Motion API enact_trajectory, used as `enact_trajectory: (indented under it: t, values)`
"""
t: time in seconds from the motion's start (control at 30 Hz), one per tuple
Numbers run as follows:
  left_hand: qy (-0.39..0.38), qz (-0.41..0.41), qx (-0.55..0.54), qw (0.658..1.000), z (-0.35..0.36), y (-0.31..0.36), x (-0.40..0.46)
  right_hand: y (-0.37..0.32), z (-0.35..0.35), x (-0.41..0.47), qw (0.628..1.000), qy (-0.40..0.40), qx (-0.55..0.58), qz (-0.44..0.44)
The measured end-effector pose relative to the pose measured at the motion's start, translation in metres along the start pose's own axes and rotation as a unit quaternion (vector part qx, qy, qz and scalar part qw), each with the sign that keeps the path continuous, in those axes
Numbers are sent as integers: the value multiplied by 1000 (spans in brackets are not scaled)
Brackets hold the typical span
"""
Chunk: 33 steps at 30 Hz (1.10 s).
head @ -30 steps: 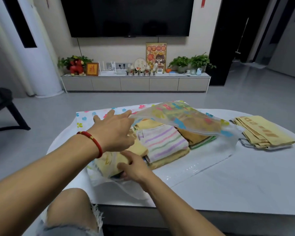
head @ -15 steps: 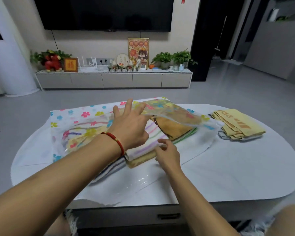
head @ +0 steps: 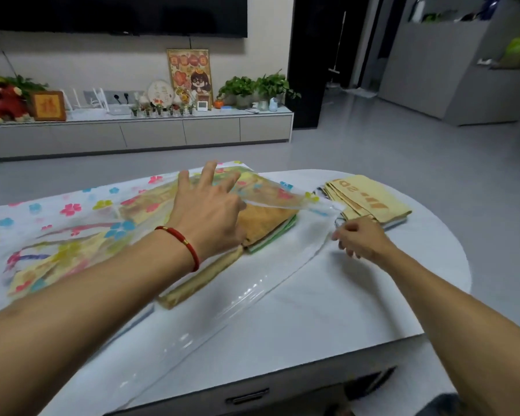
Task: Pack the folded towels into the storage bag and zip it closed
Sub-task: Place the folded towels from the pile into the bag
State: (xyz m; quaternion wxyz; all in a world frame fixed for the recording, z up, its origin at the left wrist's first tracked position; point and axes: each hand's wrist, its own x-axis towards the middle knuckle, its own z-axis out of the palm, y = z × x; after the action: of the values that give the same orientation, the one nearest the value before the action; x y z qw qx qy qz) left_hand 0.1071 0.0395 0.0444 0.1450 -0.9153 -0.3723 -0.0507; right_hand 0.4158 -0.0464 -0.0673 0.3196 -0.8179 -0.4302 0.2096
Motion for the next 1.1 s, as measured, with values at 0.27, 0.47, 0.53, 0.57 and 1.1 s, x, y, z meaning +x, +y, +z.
enact_trajectory:
  t: [0.27, 0.47, 0.53, 0.57, 1.1]
  values:
    - [34, -12, -5, 999, 16, 7, 43, 70, -45, 115, 960, 180, -213, 17]
    - [42, -42, -12, 998, 25, 12, 63, 73, -43, 158, 964, 137, -177, 145]
    - [42, -45, -12, 998, 26, 11, 65, 67, -50, 161, 960, 152, -175, 160]
    - [41, -46, -11, 998, 26, 11, 65, 64, -54, 161, 957, 162, -182, 159]
    - [-35, -150, -59, 986, -23, -37, -5, 9, -107, -56, 927, -208, 296, 99]
